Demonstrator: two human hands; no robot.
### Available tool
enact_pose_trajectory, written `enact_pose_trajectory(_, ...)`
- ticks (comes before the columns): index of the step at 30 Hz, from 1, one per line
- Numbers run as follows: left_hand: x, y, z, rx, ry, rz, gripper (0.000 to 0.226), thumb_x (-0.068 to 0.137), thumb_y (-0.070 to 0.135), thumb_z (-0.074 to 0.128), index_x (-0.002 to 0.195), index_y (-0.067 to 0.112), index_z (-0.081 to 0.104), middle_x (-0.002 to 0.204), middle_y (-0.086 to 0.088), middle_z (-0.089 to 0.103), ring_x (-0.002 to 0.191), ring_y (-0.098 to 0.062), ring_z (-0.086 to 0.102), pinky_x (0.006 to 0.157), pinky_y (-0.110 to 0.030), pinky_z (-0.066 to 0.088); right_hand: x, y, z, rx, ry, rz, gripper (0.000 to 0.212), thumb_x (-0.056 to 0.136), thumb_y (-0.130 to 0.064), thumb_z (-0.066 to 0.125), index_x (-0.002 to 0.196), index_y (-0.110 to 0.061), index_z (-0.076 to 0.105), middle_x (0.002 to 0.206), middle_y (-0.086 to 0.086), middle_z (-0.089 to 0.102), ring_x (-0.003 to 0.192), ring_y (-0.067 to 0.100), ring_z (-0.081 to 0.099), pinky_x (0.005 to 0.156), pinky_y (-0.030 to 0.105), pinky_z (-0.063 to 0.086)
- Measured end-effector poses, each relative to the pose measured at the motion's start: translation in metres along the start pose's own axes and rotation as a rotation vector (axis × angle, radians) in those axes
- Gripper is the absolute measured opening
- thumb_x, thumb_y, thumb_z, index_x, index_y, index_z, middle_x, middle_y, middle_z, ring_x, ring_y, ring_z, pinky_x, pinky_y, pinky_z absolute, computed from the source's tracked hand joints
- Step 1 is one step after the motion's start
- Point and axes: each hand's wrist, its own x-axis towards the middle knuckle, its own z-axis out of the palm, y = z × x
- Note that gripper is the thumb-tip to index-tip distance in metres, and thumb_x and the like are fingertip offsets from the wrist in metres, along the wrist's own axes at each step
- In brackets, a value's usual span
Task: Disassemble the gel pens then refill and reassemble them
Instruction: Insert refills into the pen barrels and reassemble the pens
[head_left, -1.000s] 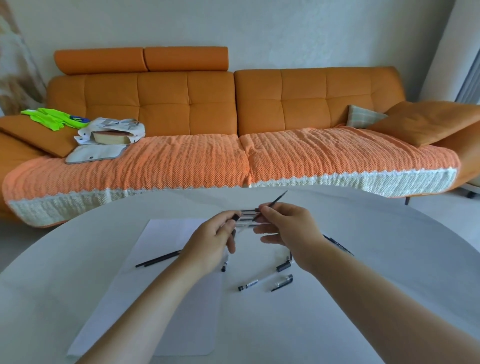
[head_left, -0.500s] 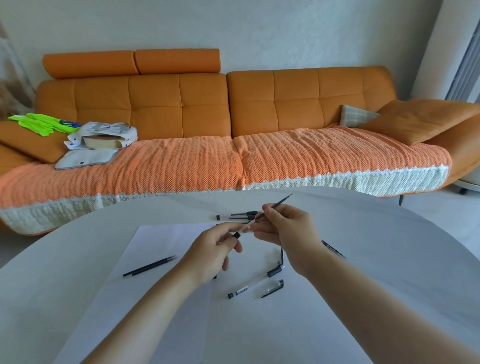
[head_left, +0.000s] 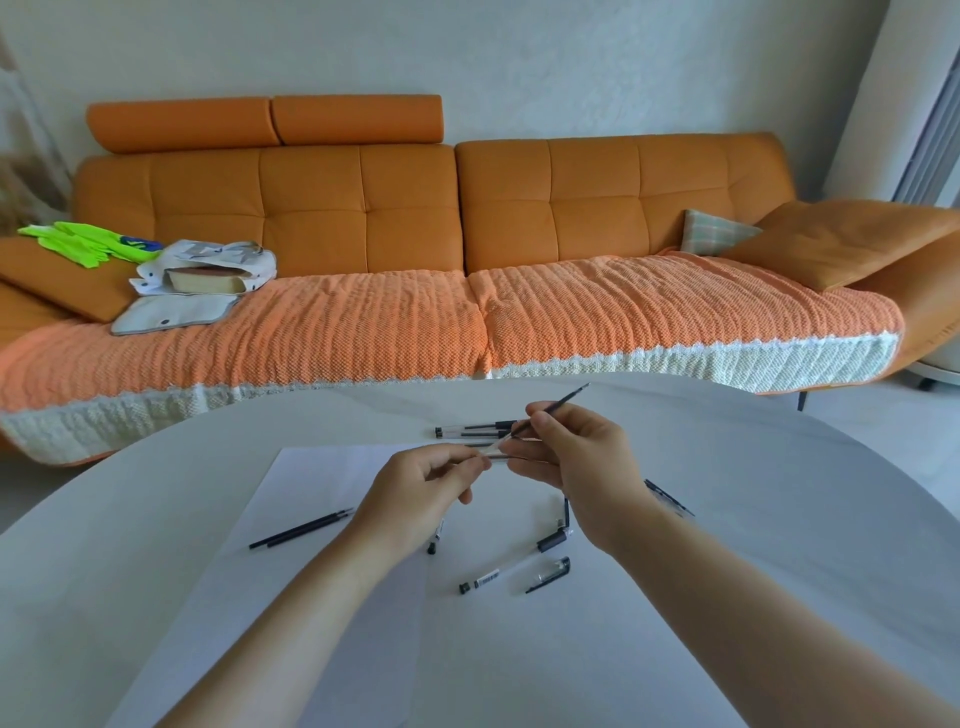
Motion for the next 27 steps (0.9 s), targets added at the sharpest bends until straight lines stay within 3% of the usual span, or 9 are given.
enact_pose_trajectory(4, -0.001, -0.001, 0.001, 0.021, -0.017, -0.001, 0.016, 0.095, 0.034, 0.059, 0.093, 0.036, 0.074, 0.071, 0.008, 0.067, 0.060, -0.009, 0.052, 0.063, -0.022, 0.042, 0.000, 0.000, 0.000, -0.051, -0.013, -0.027, 0.013, 0.099, -0.006, 0.056, 0.103, 0.001, 0.066, 0.083, 0.019, 0.074, 0.081, 0.031, 0.075, 0.067, 0.034, 0.062)
enact_pose_trajectory(7, -0.003, -0.001, 0.001, -0.040, -0.035, -0.016, 0.018, 0.097, 0.031, 0.057, 0.097, 0.034, 0.074, 0.067, 0.009, 0.062, 0.052, -0.017, 0.042, 0.053, -0.027, 0.037, -0.001, -0.002, -0.001, -0.070, -0.037, -0.043, 0.013, 0.099, -0.006, 0.055, 0.103, 0.000, 0.066, 0.087, 0.020, 0.073, 0.083, 0.032, 0.075, 0.070, 0.036, 0.063)
enact_pose_trajectory(11, -0.005, 0.001, 0.001, -0.088, -0.072, -0.017, 0.021, 0.099, 0.029, 0.054, 0.100, 0.032, 0.074, 0.069, 0.006, 0.060, 0.050, -0.021, 0.040, 0.054, -0.029, 0.036, -0.004, -0.004, -0.001, -0.125, -0.131, -0.057, 0.014, 0.099, -0.006, 0.054, 0.103, -0.001, 0.067, 0.086, 0.018, 0.074, 0.083, 0.031, 0.075, 0.074, 0.038, 0.062)
enact_pose_trajectory(17, -0.006, 0.004, 0.004, -0.106, -0.087, -0.031, 0.019, 0.098, 0.030, 0.053, 0.098, 0.025, 0.071, 0.067, 0.007, 0.057, 0.050, -0.016, 0.044, 0.052, -0.023, 0.036, -0.003, -0.008, -0.005, -0.550, -0.285, -0.076, 0.019, 0.095, -0.012, 0.061, 0.106, -0.019, 0.074, 0.093, 0.000, 0.077, 0.094, 0.015, 0.071, 0.079, 0.034, 0.057)
enact_pose_trajectory(20, -0.006, 0.006, 0.006, -0.228, -0.091, -0.061, 0.024, 0.100, 0.029, 0.050, 0.098, 0.016, 0.071, 0.066, 0.003, 0.048, 0.049, -0.015, 0.039, 0.047, -0.023, 0.030, -0.002, -0.013, -0.007, -0.610, -0.375, -0.067, 0.026, 0.095, -0.015, 0.061, 0.117, -0.024, 0.071, 0.099, -0.005, 0.076, 0.095, 0.014, 0.070, 0.075, 0.029, 0.055)
enact_pose_trajectory(22, -0.005, 0.006, 0.006, -0.332, -0.080, -0.100, 0.029, 0.101, 0.033, 0.048, 0.096, 0.014, 0.070, 0.066, 0.002, 0.045, 0.049, -0.015, 0.034, 0.046, -0.026, 0.022, 0.002, -0.017, -0.010, -0.648, -0.338, -0.100, 0.027, 0.094, -0.015, 0.063, 0.117, -0.027, 0.070, 0.099, -0.005, 0.076, 0.086, 0.015, 0.071, 0.067, 0.027, 0.054)
enact_pose_trajectory(25, -0.002, 0.005, 0.003, -0.423, -0.050, -0.138, 0.031, 0.099, 0.039, 0.048, 0.087, 0.017, 0.066, 0.065, 0.003, 0.043, 0.051, -0.014, 0.030, 0.053, -0.034, 0.014, 0.014, -0.021, -0.025, -1.009, -0.181, -0.213, 0.019, 0.091, -0.020, 0.068, 0.098, -0.035, 0.076, 0.093, -0.007, 0.074, 0.075, 0.016, 0.067, 0.065, 0.027, 0.053)
enact_pose_trajectory(27, -0.003, 0.004, 0.003, -0.344, -0.032, -0.108, 0.030, 0.100, 0.036, 0.048, 0.084, 0.016, 0.064, 0.066, 0.001, 0.043, 0.051, -0.014, 0.032, 0.048, -0.027, 0.021, 0.018, -0.021, -0.039, -1.312, -0.227, -0.198, 0.019, 0.090, -0.021, 0.068, 0.093, -0.037, 0.077, 0.099, -0.014, 0.071, 0.080, 0.009, 0.065, 0.071, 0.023, 0.052)
